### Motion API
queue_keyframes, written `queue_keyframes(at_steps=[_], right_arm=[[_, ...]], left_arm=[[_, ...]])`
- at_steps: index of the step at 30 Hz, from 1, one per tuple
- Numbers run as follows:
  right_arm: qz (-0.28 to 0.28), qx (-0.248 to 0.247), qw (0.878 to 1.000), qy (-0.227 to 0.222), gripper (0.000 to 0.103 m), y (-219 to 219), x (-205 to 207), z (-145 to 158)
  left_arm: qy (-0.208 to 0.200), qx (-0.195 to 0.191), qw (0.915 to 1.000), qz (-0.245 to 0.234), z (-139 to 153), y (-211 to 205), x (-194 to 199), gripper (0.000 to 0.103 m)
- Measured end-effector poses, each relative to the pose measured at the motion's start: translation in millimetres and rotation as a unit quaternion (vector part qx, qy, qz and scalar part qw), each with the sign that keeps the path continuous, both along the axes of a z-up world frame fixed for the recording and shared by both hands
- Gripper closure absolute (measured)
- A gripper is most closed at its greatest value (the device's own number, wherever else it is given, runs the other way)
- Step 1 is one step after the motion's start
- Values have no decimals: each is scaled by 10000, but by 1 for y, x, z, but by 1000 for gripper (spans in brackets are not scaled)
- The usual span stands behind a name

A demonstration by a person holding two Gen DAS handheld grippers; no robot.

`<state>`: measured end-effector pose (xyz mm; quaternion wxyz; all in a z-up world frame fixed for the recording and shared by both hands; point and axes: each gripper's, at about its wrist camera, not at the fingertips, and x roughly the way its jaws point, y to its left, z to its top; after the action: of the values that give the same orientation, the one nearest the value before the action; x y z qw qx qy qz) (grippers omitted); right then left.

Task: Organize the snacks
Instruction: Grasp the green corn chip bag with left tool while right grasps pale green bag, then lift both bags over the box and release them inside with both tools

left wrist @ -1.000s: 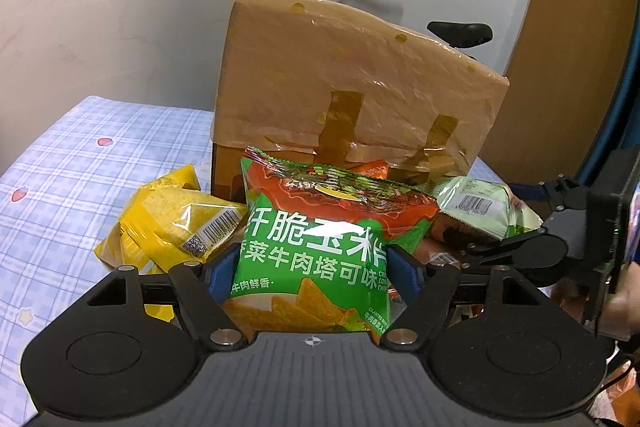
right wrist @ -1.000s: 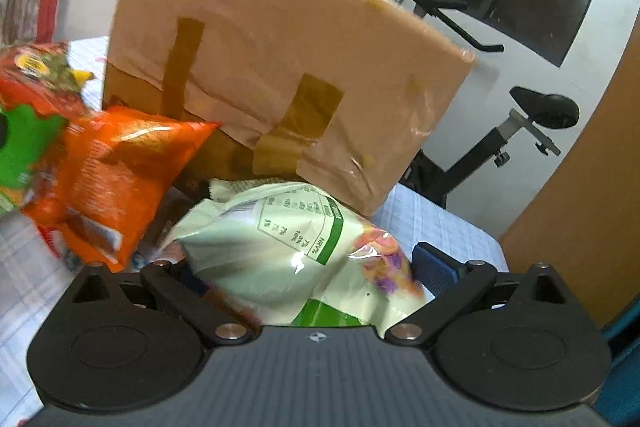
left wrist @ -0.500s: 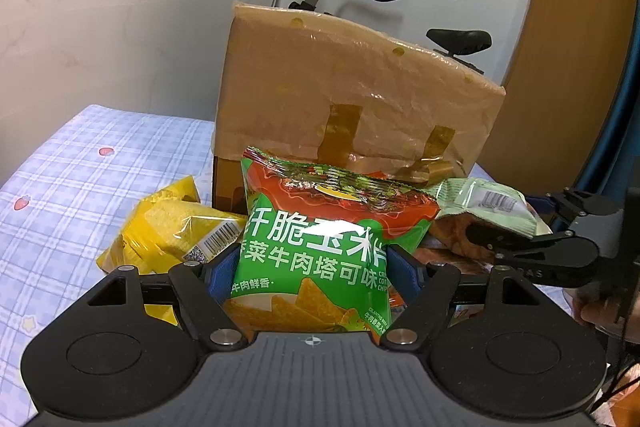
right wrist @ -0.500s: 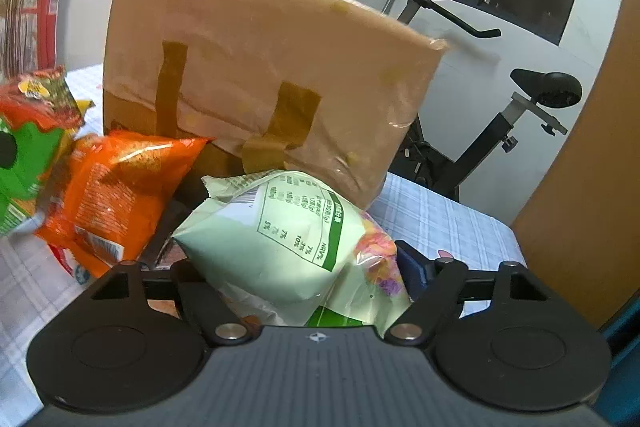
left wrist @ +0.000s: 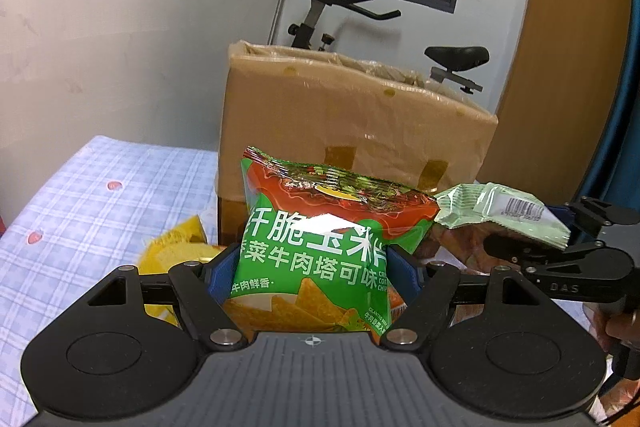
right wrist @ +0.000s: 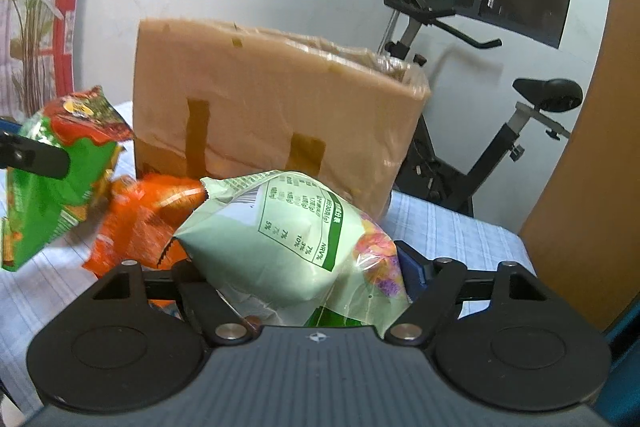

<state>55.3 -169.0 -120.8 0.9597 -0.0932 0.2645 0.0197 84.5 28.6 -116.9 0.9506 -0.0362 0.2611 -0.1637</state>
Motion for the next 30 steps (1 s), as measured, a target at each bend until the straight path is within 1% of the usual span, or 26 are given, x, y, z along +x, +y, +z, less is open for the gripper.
queue_keyframes(at_steps=[12, 17, 22, 26, 30], right_arm=[[254, 315, 9981, -457, 24, 5, -14, 47], [339, 441, 9966, -603, 24, 8, -15, 65], [442, 665, 9936, -795, 24, 5, -14, 86], [486, 837, 9907, -959, 24, 0, -9, 105], [513, 1059, 9866, -1131, 25, -10, 5, 127]], left_arm=[[-373, -89, 9993, 51, 35, 6, -7, 24], [-471, -119, 9988, 84, 46, 9, -7, 24], [-677, -171, 9975, 84, 62, 11, -9, 24], [-912, -149, 9957, 114, 80, 8, -3, 24], [-1105, -160, 9936, 149, 96, 2, 12, 24]])
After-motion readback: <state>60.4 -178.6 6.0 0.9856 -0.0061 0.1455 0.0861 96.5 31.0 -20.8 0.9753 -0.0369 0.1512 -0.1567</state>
